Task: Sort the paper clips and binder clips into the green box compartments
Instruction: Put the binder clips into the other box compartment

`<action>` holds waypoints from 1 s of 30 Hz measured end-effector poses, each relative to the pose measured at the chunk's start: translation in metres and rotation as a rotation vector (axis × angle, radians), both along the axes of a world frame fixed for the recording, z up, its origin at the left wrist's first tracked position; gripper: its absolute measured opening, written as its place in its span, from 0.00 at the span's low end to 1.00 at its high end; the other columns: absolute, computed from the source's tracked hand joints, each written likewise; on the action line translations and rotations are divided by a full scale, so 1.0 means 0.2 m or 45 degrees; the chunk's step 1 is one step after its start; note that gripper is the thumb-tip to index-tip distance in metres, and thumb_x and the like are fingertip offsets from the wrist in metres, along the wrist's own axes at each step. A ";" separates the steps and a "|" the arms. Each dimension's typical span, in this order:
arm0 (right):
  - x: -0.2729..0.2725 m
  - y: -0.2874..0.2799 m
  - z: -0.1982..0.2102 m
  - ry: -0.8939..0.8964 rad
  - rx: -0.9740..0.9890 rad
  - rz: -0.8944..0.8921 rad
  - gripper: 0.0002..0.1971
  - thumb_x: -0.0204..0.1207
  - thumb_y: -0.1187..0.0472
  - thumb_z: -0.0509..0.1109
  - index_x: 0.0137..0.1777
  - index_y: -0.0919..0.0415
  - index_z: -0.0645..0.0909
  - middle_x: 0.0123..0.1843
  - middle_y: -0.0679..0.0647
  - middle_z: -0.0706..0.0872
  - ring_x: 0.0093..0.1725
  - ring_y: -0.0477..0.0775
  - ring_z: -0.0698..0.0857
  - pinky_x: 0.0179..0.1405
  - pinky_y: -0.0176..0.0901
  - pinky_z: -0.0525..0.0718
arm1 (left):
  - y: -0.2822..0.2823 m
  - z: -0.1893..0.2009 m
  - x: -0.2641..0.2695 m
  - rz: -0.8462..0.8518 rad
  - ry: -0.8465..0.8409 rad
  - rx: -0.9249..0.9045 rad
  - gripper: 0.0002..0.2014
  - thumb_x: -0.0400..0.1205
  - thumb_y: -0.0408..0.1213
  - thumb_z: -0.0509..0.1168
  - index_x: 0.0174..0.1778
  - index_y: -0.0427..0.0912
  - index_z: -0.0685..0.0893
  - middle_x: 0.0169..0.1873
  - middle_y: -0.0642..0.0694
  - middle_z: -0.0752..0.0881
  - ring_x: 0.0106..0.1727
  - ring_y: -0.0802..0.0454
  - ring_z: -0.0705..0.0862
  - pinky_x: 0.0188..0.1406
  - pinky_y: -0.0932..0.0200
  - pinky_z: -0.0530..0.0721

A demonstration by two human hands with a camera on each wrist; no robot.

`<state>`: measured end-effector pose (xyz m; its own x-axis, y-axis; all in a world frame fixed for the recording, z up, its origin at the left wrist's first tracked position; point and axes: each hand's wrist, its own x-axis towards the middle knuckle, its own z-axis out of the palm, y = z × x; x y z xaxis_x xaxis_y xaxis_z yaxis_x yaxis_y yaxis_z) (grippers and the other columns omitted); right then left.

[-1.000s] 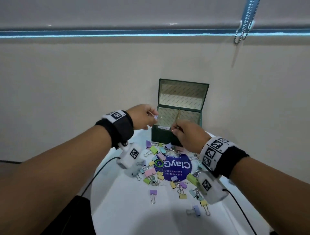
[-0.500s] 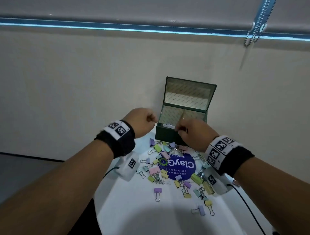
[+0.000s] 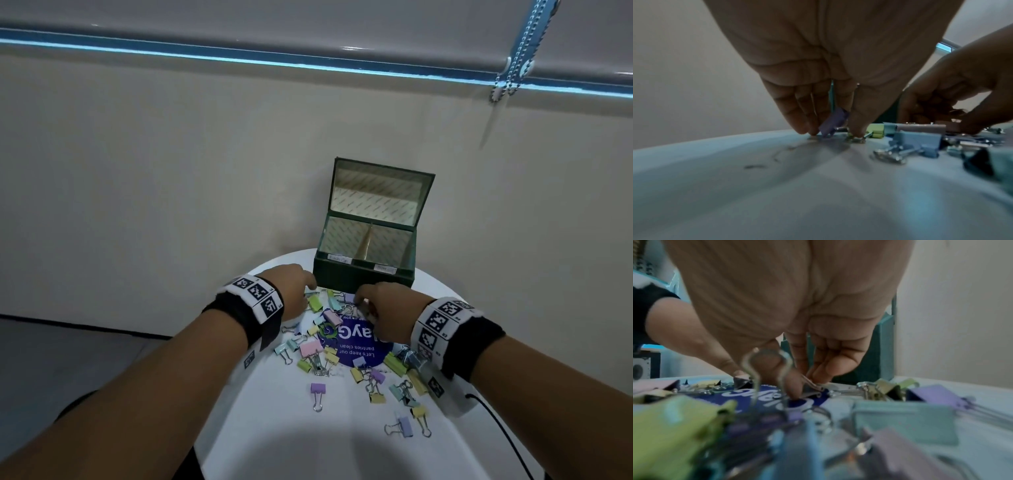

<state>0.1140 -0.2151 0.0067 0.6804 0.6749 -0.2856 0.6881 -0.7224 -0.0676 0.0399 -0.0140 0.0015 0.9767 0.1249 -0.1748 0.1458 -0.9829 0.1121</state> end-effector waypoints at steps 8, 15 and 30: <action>0.00 -0.03 0.04 0.098 0.386 -0.118 0.15 0.75 0.72 0.68 0.55 0.54 0.83 0.56 0.50 0.84 0.53 0.52 0.83 0.49 0.39 0.83 | 0.01 0.00 -0.02 0.090 -0.026 -0.013 0.20 0.80 0.36 0.66 0.69 0.51 0.80 0.64 0.47 0.80 0.64 0.47 0.80 0.62 0.56 0.79; -0.02 0.03 0.04 -0.033 0.069 -0.074 0.12 0.78 0.51 0.68 0.60 0.51 0.78 0.55 0.50 0.86 0.50 0.54 0.84 0.47 0.42 0.84 | 0.02 0.03 -0.07 0.126 -0.298 -0.163 0.23 0.83 0.30 0.58 0.62 0.66 0.80 0.57 0.49 0.79 0.49 0.48 0.82 0.51 0.54 0.83; 0.02 0.02 0.21 0.235 0.293 -0.141 0.14 0.79 0.48 0.73 0.39 0.54 0.75 0.38 0.49 0.80 0.36 0.47 0.76 0.39 0.41 0.76 | 0.02 -0.01 -0.10 0.153 0.061 -0.023 0.24 0.73 0.56 0.71 0.65 0.54 0.82 0.60 0.48 0.71 0.56 0.48 0.82 0.56 0.51 0.83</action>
